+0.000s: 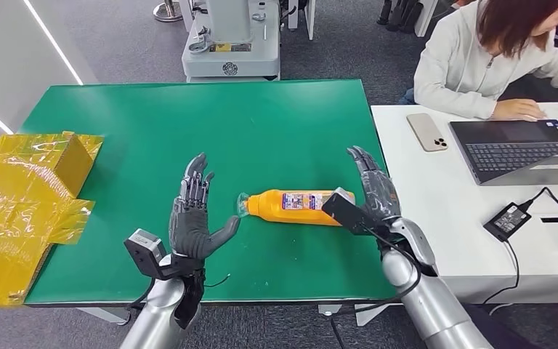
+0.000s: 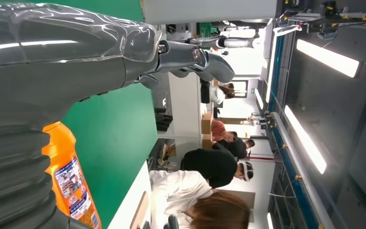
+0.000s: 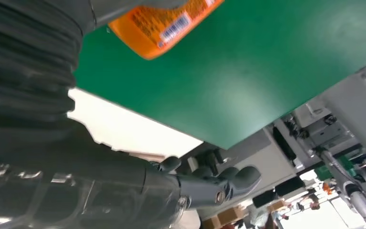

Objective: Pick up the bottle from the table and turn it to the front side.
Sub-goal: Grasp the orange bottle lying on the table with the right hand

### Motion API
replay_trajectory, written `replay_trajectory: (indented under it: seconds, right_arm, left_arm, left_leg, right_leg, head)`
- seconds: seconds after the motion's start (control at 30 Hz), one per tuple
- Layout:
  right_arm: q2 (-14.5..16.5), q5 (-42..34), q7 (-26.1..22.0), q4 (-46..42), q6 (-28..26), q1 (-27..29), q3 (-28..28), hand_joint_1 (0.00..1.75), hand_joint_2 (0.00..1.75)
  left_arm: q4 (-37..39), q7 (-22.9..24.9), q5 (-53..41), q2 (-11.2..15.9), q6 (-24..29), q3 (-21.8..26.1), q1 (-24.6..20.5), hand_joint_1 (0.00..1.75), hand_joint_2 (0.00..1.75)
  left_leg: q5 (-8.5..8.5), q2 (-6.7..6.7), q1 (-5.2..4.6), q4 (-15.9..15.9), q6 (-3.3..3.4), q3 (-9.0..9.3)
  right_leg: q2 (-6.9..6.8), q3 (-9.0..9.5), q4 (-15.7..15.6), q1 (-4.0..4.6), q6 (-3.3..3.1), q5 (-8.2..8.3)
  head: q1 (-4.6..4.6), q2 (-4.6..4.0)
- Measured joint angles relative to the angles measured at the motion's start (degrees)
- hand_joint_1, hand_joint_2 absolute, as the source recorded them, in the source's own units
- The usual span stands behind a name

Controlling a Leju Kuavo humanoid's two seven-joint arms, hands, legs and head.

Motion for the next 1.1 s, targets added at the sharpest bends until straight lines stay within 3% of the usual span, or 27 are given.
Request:
replay_trajectory:
  seconds: [0.2,0.27,0.47,0.77,0.9,0.97,1.0,1.1]
  right_arm:
    - [-1.2,1.7,-1.6,13.6,14.0,-10.4,7.5,0.00,1.75]
    - [-1.1,2.0,-2.3,18.2,16.5,-13.4,11.0,0.00,1.75]
    - [0.7,0.9,-3.0,26.5,18.5,-18.5,19.2,0.00,1.75]
    - [2.2,-0.4,-3.1,30.4,17.8,-20.7,23.4,0.00,1.75]
    - [2.1,-0.4,-0.9,31.0,17.7,-20.8,25.8,0.55,1.75]
    - [2.0,-0.1,-0.2,30.9,17.3,-20.9,27.0,0.55,1.75]
    - [1.8,0.1,-0.1,30.8,17.1,-20.9,27.6,0.67,1.75]
    - [1.3,0.4,0.3,30.4,16.9,-20.9,28.9,1.32,1.75]
  left_arm:
    - [2.0,0.0,0.3,-0.2,-0.9,-0.2,-1.3,0.00,1.75]
    - [2.8,0.0,0.3,-0.3,-1.0,-0.3,-1.8,0.00,1.75]
    - [4.7,0.0,-0.1,-0.6,-0.4,-0.5,-3.3,0.00,1.75]
    - [6.2,0.0,-0.8,-0.5,0.4,-0.9,-3.7,0.00,1.75]
    - [6.5,0.0,-1.0,-0.2,0.4,-0.9,-3.7,0.00,1.75]
    - [6.5,0.0,-1.0,0.0,0.5,-0.9,-3.7,0.00,1.75]
    - [6.6,0.0,-1.0,0.1,0.7,-1.0,-3.7,0.00,1.75]
    - [6.6,0.0,-1.0,0.3,1.0,-1.0,-3.7,0.00,1.75]
  left_leg:
    - [0.02,0.01,0.00,0.0,0.01,-0.04]
    - [0.02,-0.01,0.01,0.0,0.00,-0.05]
    - [0.02,-0.01,0.01,0.0,0.00,-0.07]
    - [0.02,-0.03,0.00,0.0,0.00,-0.09]
    - [0.02,-0.02,0.00,0.0,0.00,-0.08]
    - [0.02,-0.02,0.00,0.0,0.00,-0.07]
    - [0.02,-0.01,0.01,0.0,0.00,-0.07]
    - [0.02,-0.01,0.01,0.0,0.00,-0.07]
  right_leg:
    - [0.03,-0.04,0.0,0.01,0.00,0.00]
    - [0.00,-0.04,0.0,0.02,0.00,0.00]
    - [0.01,-0.06,0.1,0.02,0.00,0.00]
    - [-0.02,-0.06,0.0,0.01,0.00,-0.01]
    - [-0.02,-0.06,0.0,0.01,0.00,-0.01]
    - [-0.01,-0.06,0.0,0.02,0.00,-0.01]
    - [-0.01,-0.06,0.0,0.02,0.00,-0.01]
    - [-0.01,-0.06,0.0,0.02,0.00,-0.01]
  head:
    - [-0.01,0.00]
    - [-0.01,0.00]
    - [-0.02,0.00]
    - [-0.02,0.00]
    - [-0.01,0.00]
    - [-0.02,0.00]
    - [-0.02,0.00]
    - [-0.01,0.00]
